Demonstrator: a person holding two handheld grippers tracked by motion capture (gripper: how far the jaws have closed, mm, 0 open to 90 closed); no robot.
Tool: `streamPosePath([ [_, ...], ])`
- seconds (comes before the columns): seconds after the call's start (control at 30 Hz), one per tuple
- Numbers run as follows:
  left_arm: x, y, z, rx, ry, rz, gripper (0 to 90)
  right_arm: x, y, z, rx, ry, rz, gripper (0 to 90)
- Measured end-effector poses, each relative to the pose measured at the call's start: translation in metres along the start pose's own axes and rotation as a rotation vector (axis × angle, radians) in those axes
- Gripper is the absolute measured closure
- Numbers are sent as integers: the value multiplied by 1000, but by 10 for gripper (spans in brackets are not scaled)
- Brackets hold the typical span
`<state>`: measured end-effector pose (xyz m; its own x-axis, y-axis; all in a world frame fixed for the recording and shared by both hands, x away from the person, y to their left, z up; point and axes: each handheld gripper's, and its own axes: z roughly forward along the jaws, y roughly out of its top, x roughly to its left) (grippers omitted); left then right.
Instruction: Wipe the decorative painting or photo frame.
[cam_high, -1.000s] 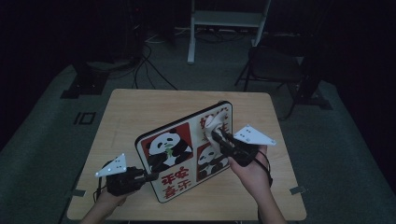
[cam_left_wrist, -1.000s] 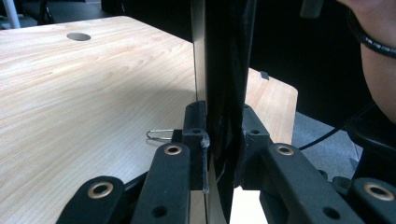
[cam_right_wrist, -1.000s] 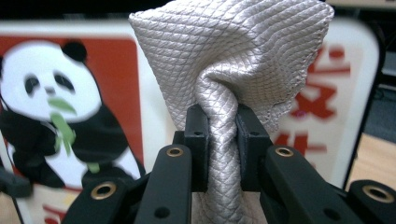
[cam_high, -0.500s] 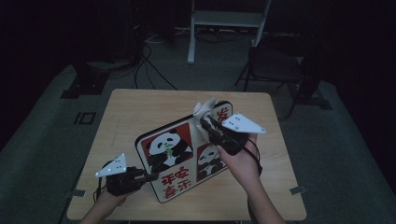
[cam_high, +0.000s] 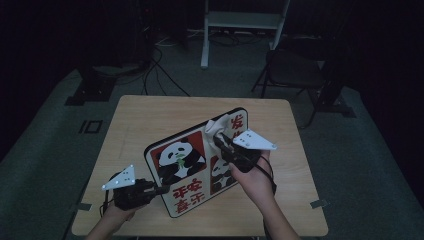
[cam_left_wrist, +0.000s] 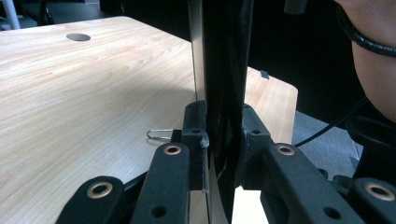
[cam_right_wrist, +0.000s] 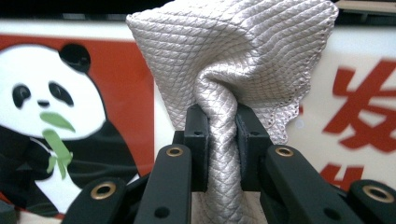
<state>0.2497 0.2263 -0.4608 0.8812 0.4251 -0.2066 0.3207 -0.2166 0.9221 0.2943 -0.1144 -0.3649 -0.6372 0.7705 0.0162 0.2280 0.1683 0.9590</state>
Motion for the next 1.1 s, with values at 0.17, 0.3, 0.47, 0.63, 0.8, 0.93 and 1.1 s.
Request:
streamPosePath([
  [0.17,-1,0,0,5,6,6,780,0,-12,0,23,1,7,778],
  [0.3,-1,0,0,5,6,3,780,-1,-19,1,40,1,11,778],
  [0.47,-1,0,0,5,5,2,780,0,-30,1,59,-4,11,778],
  [0.63,-1,0,0,4,4,0,779,1,-45,1,91,-5,19,778],
  [0.8,-1,0,0,3,5,0,779,2,-56,1,108,-9,25,778],
  [0.93,-1,0,0,2,4,-1,779,3,-66,1,125,-6,36,778],
  [1.1,-1,0,0,1,2,-2,779,4,-81,2,165,-3,46,778],
])
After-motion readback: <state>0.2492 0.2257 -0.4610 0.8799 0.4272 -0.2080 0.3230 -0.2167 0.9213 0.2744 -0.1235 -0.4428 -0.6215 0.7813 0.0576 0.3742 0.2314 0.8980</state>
